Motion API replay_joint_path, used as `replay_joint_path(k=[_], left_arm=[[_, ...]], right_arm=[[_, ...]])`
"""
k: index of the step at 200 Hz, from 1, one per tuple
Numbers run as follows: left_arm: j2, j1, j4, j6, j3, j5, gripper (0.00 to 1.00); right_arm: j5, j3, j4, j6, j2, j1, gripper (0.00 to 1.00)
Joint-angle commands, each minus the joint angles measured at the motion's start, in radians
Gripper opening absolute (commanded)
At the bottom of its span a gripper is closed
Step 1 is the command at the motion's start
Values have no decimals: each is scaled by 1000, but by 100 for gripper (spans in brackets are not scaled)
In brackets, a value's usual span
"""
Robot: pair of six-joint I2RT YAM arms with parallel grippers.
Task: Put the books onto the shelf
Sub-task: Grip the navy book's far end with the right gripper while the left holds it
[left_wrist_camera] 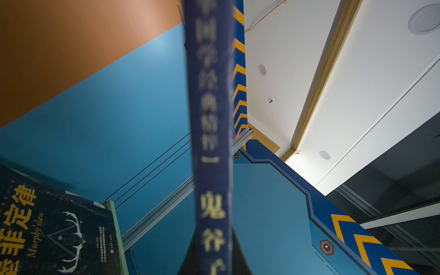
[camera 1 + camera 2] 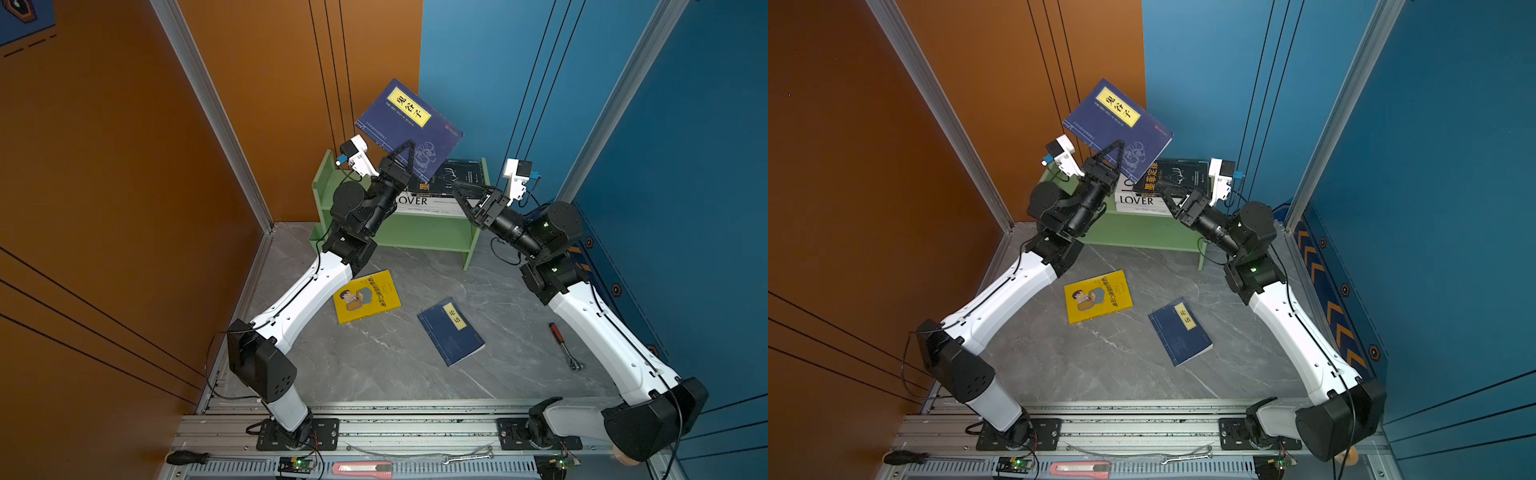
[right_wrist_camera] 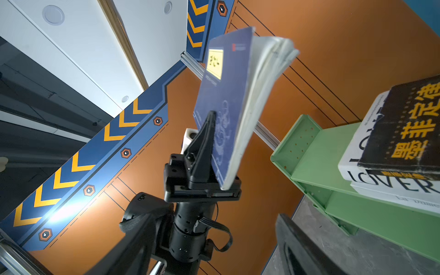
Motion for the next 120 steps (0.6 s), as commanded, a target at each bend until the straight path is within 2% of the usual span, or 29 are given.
replay_joint_path(k=[1,51,89,120], left_arm=[[20,-7,50,-38,40,36,0],[48,-39,50,-45,69,49,0],[83,-70,51,-54,110,63,0],[102,-86,51,-57,116,57,0]], right_arm=[[14,35,-51,-44,27,3,77],[5,85,-55,-14,94,5,72],[22,100,-41,14,127,3,64],[43,93,3,25,128,3,48]])
